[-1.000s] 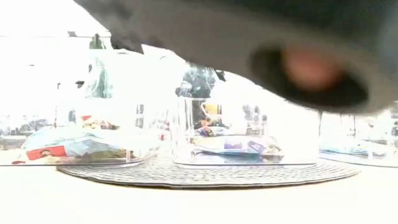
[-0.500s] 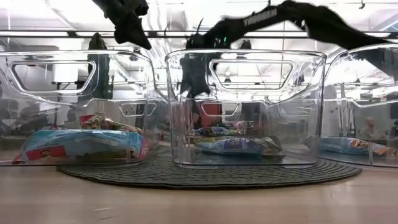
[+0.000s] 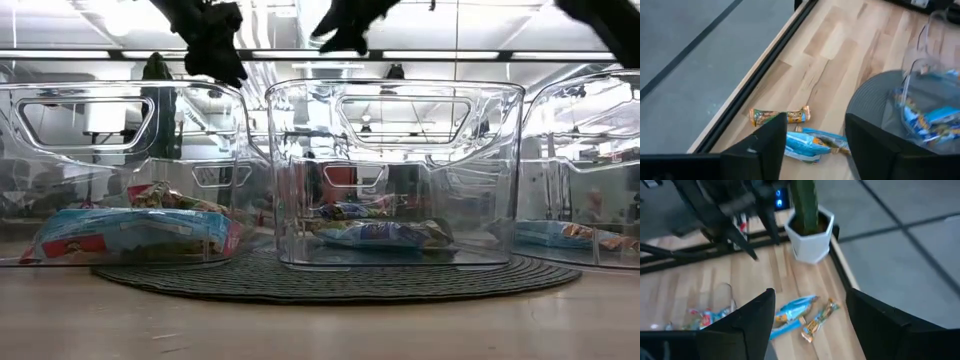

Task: Pick and place Granola Bars by type
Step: Put the yellow granola bar into the right transparent bin

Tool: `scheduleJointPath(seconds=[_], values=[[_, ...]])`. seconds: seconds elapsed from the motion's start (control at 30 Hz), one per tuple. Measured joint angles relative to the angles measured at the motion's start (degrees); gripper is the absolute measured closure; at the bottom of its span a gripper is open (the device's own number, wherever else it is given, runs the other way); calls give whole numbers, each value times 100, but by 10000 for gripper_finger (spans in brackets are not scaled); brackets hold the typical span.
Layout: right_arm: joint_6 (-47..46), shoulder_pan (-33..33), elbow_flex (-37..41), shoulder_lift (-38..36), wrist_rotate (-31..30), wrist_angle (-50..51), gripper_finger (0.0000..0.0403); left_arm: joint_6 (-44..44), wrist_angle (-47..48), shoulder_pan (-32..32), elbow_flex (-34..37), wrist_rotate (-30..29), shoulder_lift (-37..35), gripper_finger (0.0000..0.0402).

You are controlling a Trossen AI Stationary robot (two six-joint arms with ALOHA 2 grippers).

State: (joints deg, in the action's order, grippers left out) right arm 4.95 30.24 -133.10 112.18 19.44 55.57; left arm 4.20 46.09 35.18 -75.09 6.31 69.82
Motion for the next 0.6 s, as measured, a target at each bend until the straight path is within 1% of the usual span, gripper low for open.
scheduleJointPath(seconds=[0.1,0.2,0.43,0.6], values=[[-1,-2,4,-392,4,112,170,275,2,0,0,-16,122,199],[6,-2,14,-718,6,309,170,677,4,0,-12,-26,255,188],[6,0,58,-1385,4,516,172,1636,31,-4,-284,-42,615,186],[-30,13,256,-1761,-6,580,172,2468,136,-29,-623,-224,941,186]])
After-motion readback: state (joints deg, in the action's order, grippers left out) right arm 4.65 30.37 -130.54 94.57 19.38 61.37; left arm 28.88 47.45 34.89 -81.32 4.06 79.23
